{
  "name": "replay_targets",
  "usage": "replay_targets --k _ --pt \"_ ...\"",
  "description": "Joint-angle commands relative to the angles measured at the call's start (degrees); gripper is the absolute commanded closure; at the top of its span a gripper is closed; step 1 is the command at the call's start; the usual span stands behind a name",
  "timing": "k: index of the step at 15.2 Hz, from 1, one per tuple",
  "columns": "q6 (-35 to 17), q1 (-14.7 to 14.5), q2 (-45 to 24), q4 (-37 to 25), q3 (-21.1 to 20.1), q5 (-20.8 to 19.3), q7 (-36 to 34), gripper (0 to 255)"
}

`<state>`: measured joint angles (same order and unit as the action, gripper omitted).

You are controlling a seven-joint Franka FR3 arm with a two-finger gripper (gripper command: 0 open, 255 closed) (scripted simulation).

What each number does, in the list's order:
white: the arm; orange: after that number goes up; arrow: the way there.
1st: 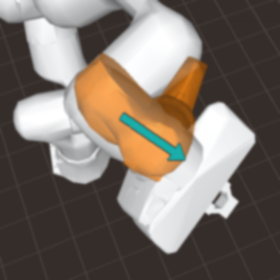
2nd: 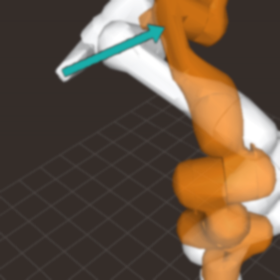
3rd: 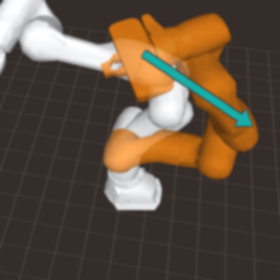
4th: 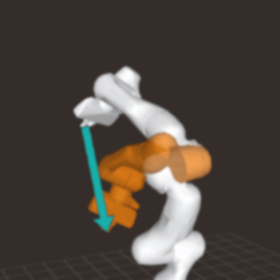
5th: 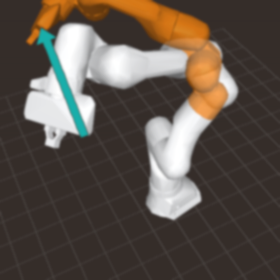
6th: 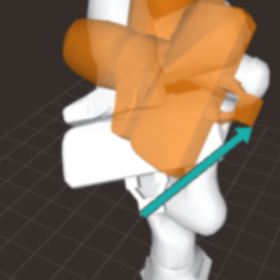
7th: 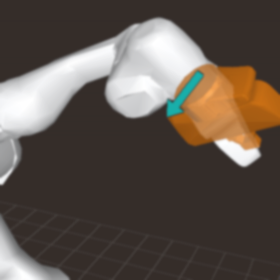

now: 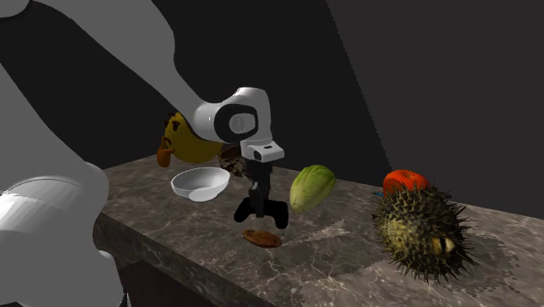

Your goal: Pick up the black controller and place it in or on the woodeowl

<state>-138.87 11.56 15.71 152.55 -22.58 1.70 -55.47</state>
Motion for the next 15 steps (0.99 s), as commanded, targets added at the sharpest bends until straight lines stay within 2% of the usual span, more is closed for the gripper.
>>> replay_targets --k 1,15 --pt "1.7 -0.2 1.1 -0.6 0.3 0.5 0.5 255" --pt "14.5 -1.3 8.6 -6.2 2.4 2.4 3.0 255"
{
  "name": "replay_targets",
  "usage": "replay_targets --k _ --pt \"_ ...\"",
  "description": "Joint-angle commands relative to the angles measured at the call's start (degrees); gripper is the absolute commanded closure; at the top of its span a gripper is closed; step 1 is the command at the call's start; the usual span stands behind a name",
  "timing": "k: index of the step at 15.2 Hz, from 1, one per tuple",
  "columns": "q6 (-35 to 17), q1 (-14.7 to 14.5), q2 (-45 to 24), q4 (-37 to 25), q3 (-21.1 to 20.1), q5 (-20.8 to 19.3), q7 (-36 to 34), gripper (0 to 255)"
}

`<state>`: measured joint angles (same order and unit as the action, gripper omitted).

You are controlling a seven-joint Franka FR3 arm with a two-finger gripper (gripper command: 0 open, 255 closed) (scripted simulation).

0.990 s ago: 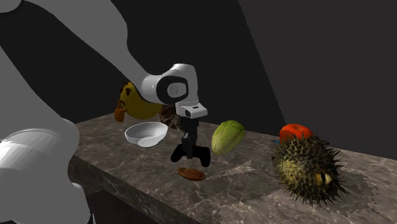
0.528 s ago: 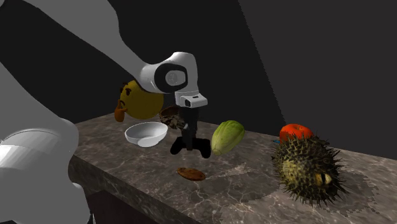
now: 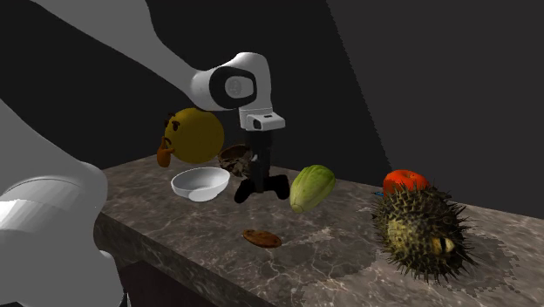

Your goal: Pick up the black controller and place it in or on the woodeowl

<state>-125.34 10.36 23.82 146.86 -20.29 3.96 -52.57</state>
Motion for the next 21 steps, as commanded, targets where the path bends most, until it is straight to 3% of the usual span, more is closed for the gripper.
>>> replay_targets --k 1,15,21 --pt "1.9 -0.1 0.9 -1.0 0.3 0.1 0.2 255" --pt "13.6 -0.2 4.6 -9.1 1.9 0.2 1.4 255" --pt "13.4 -1.6 -3.1 -16.4 -5.2 0.2 -7.6 255"
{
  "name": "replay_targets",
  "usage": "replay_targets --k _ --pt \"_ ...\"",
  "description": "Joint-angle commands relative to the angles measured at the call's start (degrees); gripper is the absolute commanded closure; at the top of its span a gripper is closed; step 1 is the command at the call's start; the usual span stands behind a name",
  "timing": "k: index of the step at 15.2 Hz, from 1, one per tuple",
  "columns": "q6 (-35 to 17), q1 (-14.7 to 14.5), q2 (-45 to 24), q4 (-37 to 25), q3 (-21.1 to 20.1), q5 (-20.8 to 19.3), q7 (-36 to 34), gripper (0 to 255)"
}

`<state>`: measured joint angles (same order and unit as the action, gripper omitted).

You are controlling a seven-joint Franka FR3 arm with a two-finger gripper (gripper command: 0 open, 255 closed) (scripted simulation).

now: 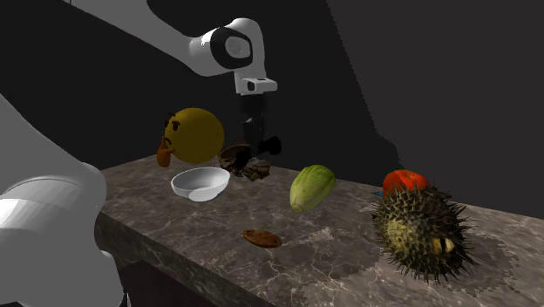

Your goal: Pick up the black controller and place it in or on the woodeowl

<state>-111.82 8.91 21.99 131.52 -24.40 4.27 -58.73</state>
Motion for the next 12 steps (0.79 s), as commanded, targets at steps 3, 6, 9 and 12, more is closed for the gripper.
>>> replay_targets --k 3,6,9,12 --pt "0.1 -0.6 -5.8 -5.6 -4.5 -1.3 -6.3 255" --pt "0.6 -1.2 -11.1 -10.7 -7.9 -3.3 -11.4 255" --pt "1.5 -2.0 -17.0 -16.4 -11.0 -6.4 -16.8 255" --pt "3.0 -3.7 -23.6 -22.8 -13.5 -10.4 -22.4 255"
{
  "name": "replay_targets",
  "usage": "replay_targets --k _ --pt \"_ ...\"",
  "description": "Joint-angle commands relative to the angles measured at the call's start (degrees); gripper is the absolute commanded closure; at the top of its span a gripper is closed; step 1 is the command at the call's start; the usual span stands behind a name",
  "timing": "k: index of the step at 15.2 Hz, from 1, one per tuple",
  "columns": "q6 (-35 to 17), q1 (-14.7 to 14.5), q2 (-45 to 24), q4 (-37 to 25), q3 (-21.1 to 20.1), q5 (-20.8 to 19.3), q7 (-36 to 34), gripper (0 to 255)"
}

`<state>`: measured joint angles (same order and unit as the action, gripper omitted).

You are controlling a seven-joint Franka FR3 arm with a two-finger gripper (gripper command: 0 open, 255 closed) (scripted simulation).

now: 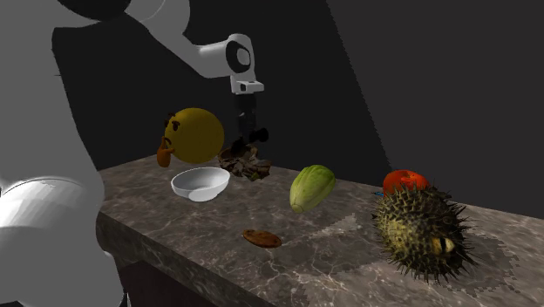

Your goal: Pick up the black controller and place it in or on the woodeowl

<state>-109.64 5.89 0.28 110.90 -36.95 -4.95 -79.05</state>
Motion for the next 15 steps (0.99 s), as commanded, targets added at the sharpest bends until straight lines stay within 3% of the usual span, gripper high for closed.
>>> replay_targets --k 1,5,9,15 --pt "1.5 -1.5 -4.2 -4.5 -1.5 -2.7 -3.9 255" --pt "5.0 -6.3 -14.1 -14.8 -3.0 -8.9 -10.8 255" --pt "9.9 -13.2 -24.2 -27.4 -2.5 -14.8 -15.8 255" --pt "6.9 -13.7 -25.5 -25.3 -2.0 -15.6 -16.8 255"
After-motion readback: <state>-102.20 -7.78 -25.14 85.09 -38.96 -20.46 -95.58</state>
